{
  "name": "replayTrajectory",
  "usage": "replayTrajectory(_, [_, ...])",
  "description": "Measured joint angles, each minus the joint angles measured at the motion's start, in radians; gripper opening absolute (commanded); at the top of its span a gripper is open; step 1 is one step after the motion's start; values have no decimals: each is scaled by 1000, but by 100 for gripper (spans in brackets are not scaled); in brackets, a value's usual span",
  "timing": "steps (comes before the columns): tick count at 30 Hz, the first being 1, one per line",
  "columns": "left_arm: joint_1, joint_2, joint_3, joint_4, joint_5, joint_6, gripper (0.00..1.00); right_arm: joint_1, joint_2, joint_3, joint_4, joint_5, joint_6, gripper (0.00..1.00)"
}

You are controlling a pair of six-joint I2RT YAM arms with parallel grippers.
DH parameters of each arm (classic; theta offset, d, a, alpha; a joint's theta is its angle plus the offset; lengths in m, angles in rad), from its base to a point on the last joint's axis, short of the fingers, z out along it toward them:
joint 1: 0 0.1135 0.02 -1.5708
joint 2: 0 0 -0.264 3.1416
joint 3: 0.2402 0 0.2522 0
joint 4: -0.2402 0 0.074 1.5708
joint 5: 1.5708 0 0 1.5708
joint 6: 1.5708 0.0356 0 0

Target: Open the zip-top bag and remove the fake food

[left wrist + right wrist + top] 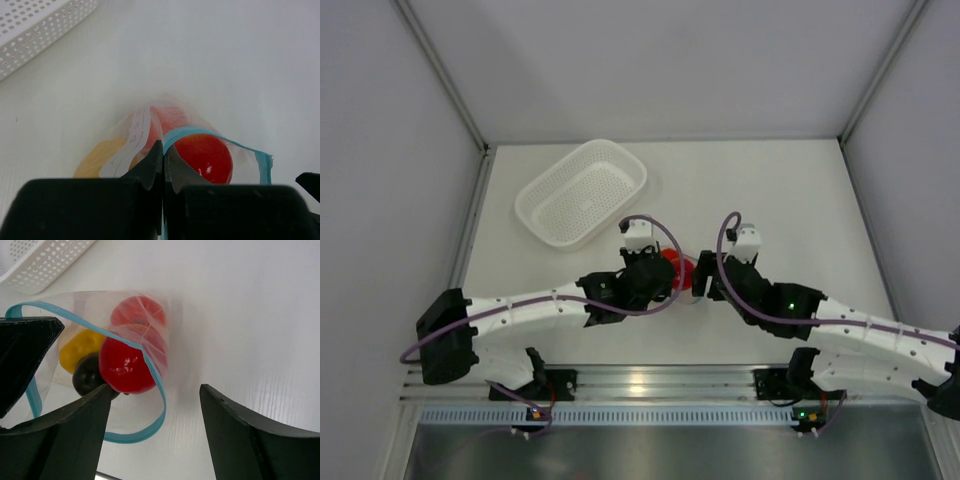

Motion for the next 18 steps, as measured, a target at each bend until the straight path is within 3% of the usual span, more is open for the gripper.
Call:
replayTrajectory(5, [0,-25,-25,-2,-49,-96,0,0,-95,-73,27,-1,61,71])
replayTrajectory(10, [0,-34,-25,0,-62,-188,0,0,-48,-136,65,-3,129,63])
replayTrajectory(13, [0,-35,-25,0,-69,-225,0,0,14,-137,89,1,157,47])
replayTrajectory(15, [0,-40,-25,-1,-75,-243,0,0,50,-137,104,3,182,43])
replayTrajectory(18, [-2,-61,-30,0,-84,-271,0,0,82,-146,146,-4,206,27])
